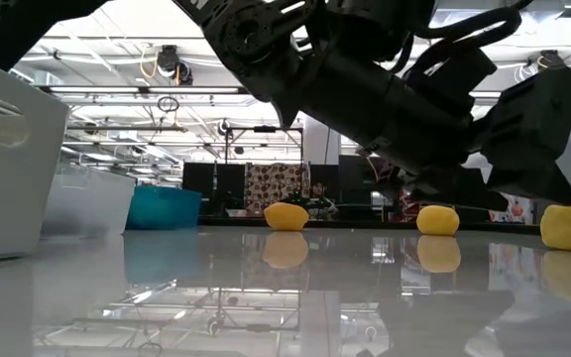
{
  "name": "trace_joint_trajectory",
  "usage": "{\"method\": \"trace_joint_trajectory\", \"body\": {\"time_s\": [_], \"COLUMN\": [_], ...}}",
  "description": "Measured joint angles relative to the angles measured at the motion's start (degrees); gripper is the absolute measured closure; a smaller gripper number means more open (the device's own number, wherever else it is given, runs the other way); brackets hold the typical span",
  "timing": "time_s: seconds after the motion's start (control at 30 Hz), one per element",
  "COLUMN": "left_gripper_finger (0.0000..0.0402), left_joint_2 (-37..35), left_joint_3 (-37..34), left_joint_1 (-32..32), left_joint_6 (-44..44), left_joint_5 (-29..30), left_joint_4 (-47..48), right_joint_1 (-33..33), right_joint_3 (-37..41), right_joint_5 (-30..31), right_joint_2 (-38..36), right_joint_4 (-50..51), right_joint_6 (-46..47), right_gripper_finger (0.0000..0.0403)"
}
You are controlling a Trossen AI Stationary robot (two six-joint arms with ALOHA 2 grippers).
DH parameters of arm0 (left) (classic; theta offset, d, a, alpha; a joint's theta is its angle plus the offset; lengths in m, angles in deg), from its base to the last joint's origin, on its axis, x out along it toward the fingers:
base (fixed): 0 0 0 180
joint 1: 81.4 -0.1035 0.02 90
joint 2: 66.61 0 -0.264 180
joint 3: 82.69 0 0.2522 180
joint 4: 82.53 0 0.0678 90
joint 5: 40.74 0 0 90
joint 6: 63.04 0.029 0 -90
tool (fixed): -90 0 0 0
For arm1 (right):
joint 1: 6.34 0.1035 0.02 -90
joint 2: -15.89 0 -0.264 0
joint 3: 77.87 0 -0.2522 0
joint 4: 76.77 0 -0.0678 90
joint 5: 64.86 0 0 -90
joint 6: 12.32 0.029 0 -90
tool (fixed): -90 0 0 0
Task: Sort produce into baskets
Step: Put the lemon into the gray bin
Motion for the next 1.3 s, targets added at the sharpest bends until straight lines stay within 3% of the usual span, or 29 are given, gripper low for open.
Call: {"method": "trace_joint_trajectory", "body": {"time_s": [0.13, 0.47, 0.73, 0.9, 1.3], "left_gripper_finger": [0.0127, 0.0127, 0.0127, 0.0127, 0.0127], "left_joint_2": [-0.02, -0.02, -0.01, -0.02, -0.02], "left_joint_3": [0.00, -0.02, -0.02, -0.02, -0.04], "left_joint_1": [-0.22, -0.22, -0.07, -0.27, -0.55], "left_joint_6": [-0.02, -0.11, -0.13, -0.09, 0.33], "left_joint_5": [0.71, 0.61, 0.07, -0.01, -0.14], "left_joint_4": [0.43, 0.59, 1.17, 1.21, 1.20], "right_joint_1": [-0.09, -0.09, -0.07, -0.11, -0.75], "right_joint_3": [0.00, 0.00, 0.00, 0.00, 0.00], "right_joint_5": [2.19, 7.51, -5.86, -5.10, 1.55], "right_joint_2": [0.00, 0.00, -2.30, -2.34, -2.23], "right_joint_4": [-7.04, -17.25, -9.71, 0.68, -1.90], "right_joint_6": [-4.59, -11.51, -10.95, -3.81, -5.27], "right_gripper_finger": [0.0398, 0.0401, 0.0402, 0.0402, 0.0403]}}
